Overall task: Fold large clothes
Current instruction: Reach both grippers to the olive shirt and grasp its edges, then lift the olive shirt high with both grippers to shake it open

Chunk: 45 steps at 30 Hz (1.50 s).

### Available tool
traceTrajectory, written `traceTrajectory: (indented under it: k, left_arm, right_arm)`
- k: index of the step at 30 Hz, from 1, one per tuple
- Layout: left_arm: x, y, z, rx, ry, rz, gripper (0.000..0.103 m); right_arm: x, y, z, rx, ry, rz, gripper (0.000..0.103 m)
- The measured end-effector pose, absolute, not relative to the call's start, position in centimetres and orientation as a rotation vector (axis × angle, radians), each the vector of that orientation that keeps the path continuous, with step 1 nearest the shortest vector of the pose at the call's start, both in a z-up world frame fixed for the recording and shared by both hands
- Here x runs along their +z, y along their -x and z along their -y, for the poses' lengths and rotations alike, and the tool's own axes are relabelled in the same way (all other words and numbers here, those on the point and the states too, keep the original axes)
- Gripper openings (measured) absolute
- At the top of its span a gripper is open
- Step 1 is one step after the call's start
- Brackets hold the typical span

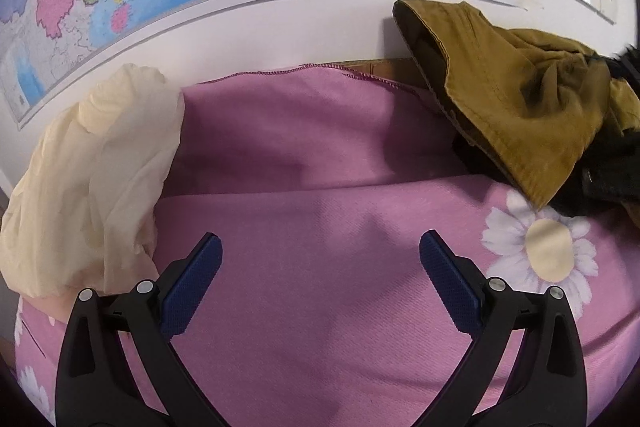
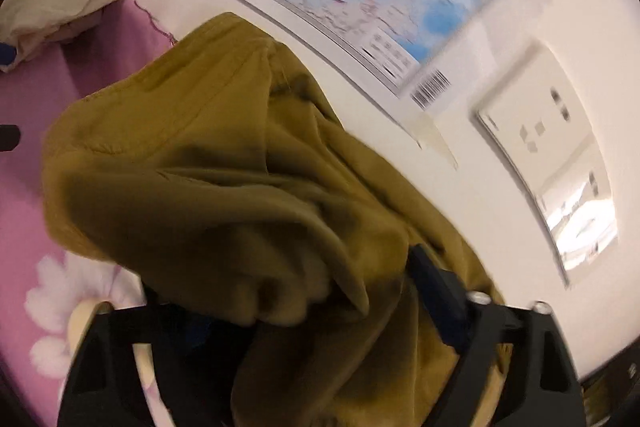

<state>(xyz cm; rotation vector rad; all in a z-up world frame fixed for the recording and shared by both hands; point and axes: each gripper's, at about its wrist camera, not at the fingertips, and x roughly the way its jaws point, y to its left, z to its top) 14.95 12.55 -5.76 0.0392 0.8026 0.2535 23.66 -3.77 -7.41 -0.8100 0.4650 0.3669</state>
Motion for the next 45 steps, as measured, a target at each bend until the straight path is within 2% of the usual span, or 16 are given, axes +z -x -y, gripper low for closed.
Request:
traceTrajectory:
  k: [1, 3, 7, 14, 19, 22, 25, 26, 27, 29, 33, 38, 42, 45]
  left_arm:
    - [-5.8, -15.1, -12.7, 0.252, -0.041, -0.803, 0.098]
    - [-5.8, -15.6, -12.9, 0.239, -0.047, -0.803, 0.098]
    - [-5.1, -16.4, -12.5, 0.183, -0.068, -0.759, 0.098]
    - [-0.9, -19.6, -7.9, -0.097, -0.047, -0.613, 0.098]
    - [0.4, -20.7, -2.5, -0.363, -0.033, -0.546, 0.098]
    - [0.6, -21.6, 1.2, -0.371, -0.113, -0.477, 0.098]
    - [0.5, -24.9, 2.6, -0.345, -0.112, -0.503, 0.097]
    - [0.5, -26.3, 2.8, -0.341, -0.097, -0.520, 0.086]
    - [0.5, -27.1, 2.7, -0.338, -0.086, -0.534, 0.047]
    - [0.6, -29.6, 2.8, -0.366, -0.061, -0.613, 0.003]
    - [4.4, -29.2, 3.1, -0.391, -0.053, -0.554, 0.002]
    - [13.2, -24.6, 4.3, -0.424, -0.085, -0.358, 0.002]
    - [20.2, -20.1, 1.6, -0.432, -0.016, -0.215, 0.002]
    - [25.3, -15.2, -3.2, -0.394, 0.036, -0.123, 0.002]
  right_arm:
    - [-7.0, -24.3, 4.0, 0.378, 0.769, -0.510, 0.019]
    - [-4.6, -24.8, 5.9, 0.426, 0.598, -0.552, 0.013]
    - [4.0, -21.9, 13.6, 0.444, 0.257, -0.422, 0.011]
    - [14.0, -19.2, 25.6, 0.370, -0.018, -0.311, 0.009]
    - [16.3, -17.8, 28.4, 0.357, -0.081, -0.281, 0.009]
    - [16.4, -17.1, 30.0, 0.367, -0.114, -0.277, 0.009]
    - [16.9, -17.0, 30.5, 0.359, -0.124, -0.268, 0.009]
    - [16.9, -16.8, 31.1, 0.358, -0.130, -0.267, 0.009]
    - [16.9, -16.6, 31.4, 0.357, -0.131, -0.266, 0.008]
    - [17.3, -16.4, 32.3, 0.342, -0.143, -0.267, 0.008]
    - [18.9, -15.3, 34.8, 0.289, -0.153, -0.244, 0.008]
    - [25.5, -10.4, 36.7, 0.255, -0.143, -0.108, 0.007]
    - [31.5, -4.2, 36.5, 0.252, -0.085, 0.020, 0.007]
    - [35.0, 0.8, 36.3, 0.271, -0.050, 0.090, 0.007]
